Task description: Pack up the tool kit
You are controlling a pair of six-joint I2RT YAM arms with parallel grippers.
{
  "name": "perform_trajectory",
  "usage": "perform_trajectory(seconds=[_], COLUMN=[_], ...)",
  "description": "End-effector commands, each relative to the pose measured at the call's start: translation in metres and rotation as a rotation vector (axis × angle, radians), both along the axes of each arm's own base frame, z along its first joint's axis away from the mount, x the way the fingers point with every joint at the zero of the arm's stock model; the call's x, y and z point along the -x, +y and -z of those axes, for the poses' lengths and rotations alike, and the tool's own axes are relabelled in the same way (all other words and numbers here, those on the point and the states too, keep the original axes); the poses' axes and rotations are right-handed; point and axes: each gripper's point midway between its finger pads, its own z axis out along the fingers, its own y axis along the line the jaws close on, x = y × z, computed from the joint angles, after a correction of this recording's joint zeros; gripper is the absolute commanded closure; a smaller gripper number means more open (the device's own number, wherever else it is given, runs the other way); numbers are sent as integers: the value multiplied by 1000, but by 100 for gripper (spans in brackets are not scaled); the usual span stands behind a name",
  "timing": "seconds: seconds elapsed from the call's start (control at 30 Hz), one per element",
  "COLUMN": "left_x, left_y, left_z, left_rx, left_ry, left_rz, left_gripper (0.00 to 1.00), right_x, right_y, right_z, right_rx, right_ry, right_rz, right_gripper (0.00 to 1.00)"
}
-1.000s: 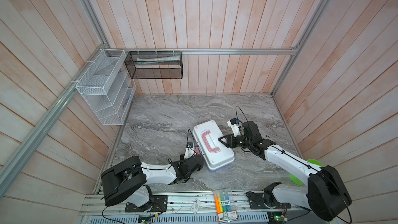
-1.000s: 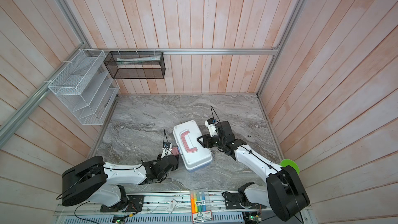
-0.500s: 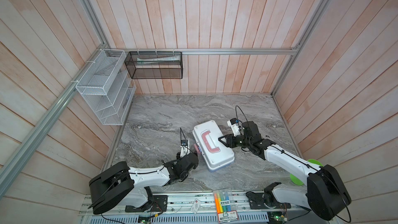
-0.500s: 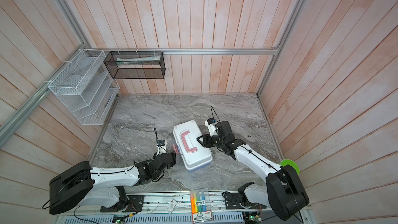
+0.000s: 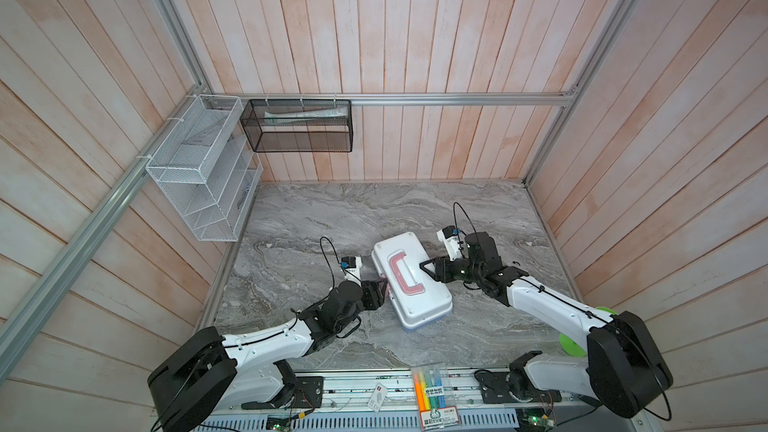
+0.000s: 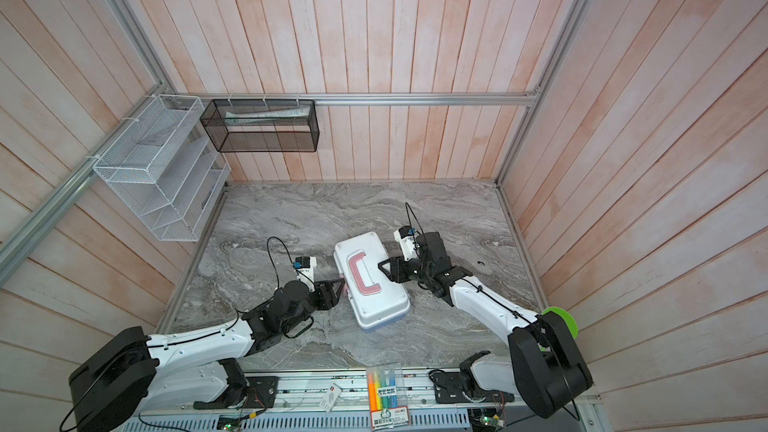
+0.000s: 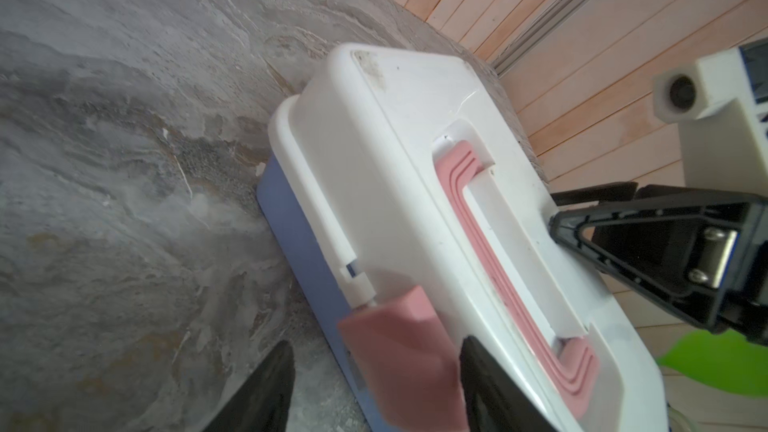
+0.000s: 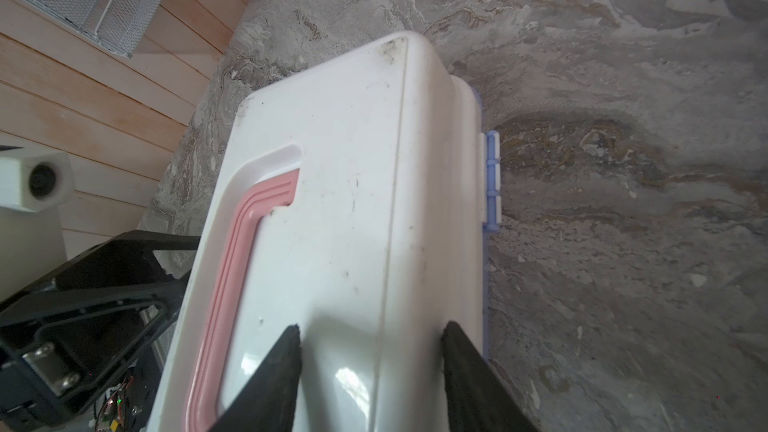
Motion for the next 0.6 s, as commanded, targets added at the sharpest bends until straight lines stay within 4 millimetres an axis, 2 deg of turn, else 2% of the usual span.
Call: perform_trajectory(seconds=[0.0,0.57], left_x=[8,16], left_y=[-15,-10], left_z=[-4,-7], left_rx=[86,133], left_ry=[34,55], left_rz=[74,69], left_gripper=[40,58], right_x=[39,40], right_y=[-7,-9], right_z=[51,55], right_rx=[98,105], right_ry=[205,207], right_rz=[-58,-53], right_gripper=[49,49])
